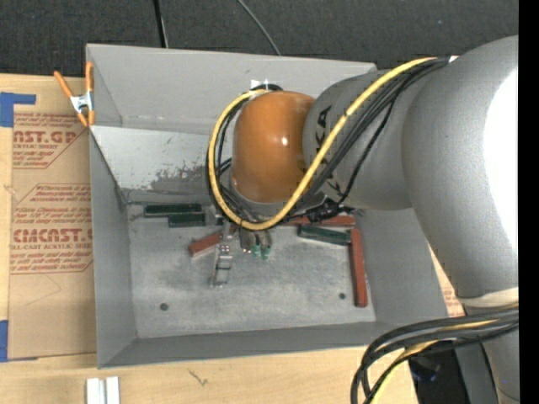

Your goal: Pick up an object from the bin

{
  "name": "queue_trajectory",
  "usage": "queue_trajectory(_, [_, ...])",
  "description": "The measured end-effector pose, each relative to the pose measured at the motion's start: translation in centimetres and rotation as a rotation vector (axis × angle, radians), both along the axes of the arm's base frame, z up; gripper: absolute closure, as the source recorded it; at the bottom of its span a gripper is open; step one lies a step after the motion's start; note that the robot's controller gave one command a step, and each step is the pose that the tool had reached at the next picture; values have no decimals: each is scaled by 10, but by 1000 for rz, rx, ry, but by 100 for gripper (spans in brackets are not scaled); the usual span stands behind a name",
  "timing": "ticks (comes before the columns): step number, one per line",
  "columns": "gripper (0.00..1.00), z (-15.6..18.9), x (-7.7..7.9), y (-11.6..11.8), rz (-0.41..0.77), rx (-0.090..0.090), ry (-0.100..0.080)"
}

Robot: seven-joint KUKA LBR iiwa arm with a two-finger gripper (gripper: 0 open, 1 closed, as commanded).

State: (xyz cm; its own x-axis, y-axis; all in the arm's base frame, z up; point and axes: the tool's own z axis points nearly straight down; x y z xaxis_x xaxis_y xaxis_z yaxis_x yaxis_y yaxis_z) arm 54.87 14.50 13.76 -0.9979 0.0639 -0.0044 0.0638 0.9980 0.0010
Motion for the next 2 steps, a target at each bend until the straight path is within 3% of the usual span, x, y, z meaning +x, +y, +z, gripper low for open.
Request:
queue_trajectory(1, [0, -49, 24, -23, 95, 2, -2])
queue_trajectory(2, [100, -65, 12, -13, -95, 2, -3])
